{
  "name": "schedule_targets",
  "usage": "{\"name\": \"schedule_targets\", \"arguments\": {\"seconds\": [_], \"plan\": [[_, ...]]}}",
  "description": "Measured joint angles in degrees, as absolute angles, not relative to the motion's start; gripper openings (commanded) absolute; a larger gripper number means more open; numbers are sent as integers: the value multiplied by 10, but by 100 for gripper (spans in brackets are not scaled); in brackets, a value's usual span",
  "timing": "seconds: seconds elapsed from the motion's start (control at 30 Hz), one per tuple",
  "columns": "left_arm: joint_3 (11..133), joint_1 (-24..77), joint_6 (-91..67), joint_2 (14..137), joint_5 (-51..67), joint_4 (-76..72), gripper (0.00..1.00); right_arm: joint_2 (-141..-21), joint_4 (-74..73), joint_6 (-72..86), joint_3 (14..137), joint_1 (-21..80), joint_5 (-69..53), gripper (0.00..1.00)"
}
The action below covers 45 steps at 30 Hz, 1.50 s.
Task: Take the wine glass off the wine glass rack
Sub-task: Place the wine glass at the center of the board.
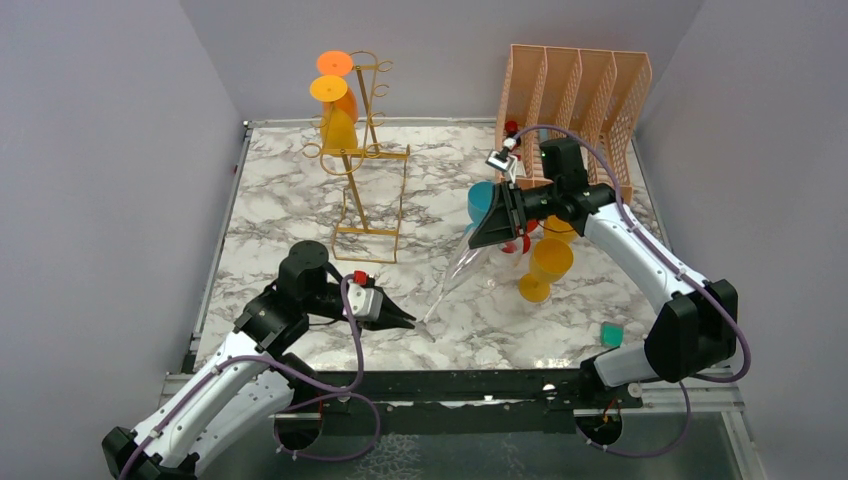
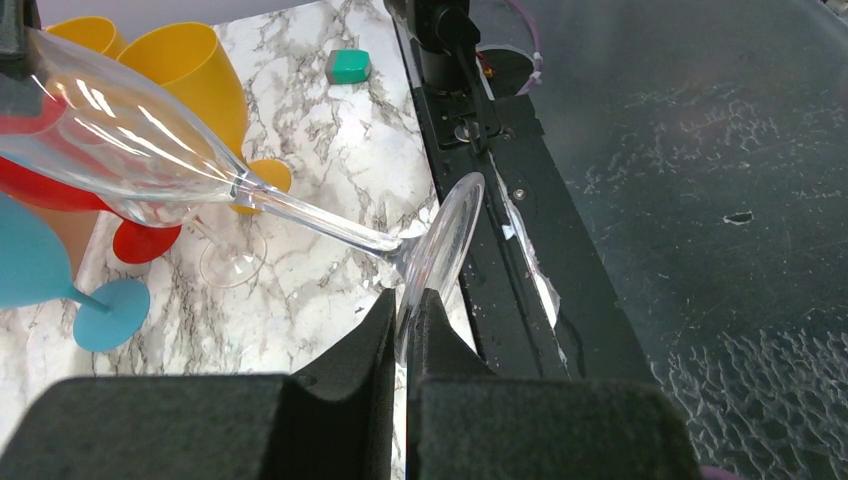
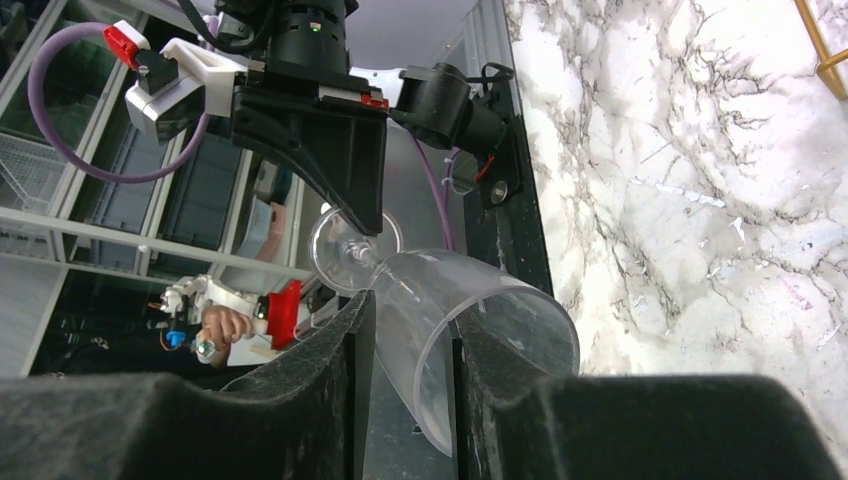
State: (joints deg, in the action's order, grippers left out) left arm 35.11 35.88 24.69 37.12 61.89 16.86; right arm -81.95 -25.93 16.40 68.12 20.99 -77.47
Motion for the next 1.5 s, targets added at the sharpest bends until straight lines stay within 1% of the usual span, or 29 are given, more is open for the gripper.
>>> {"name": "schedule_targets", "arguments": {"seconds": [0.1,0.2,0.27,0.37,0.67,0.73,0.8,0.83,0.93,1.27,1.5], "plan": [[351,359,248,371,616,169,0,-820,-259,163,679,210,-775,34],[351,360,247,369,612,170,0,-819,-256,163,675,210,-776,24],[349,361,247,366,611,173,0,-819,-256,165,672,210,-783,14],[342,361,248,365,609,175,0,-818,-255,167,668,210,-790,2],[340,361,246,352,608,173,0,-798,-232,196,658,210,-789,1],[339,361,245,347,608,171,7,-791,-220,209,653,210,-789,1],[337,361,244,343,608,168,22,-786,-211,220,651,211,-788,1],[336,361,243,341,605,166,27,-783,-207,226,651,211,-787,1],[330,358,227,335,575,167,36,-771,-204,236,651,213,-783,1],[308,352,193,300,510,168,54,-751,-215,244,651,228,-752,1],[305,352,182,292,497,169,61,-744,-253,231,660,233,-718,1]]}}
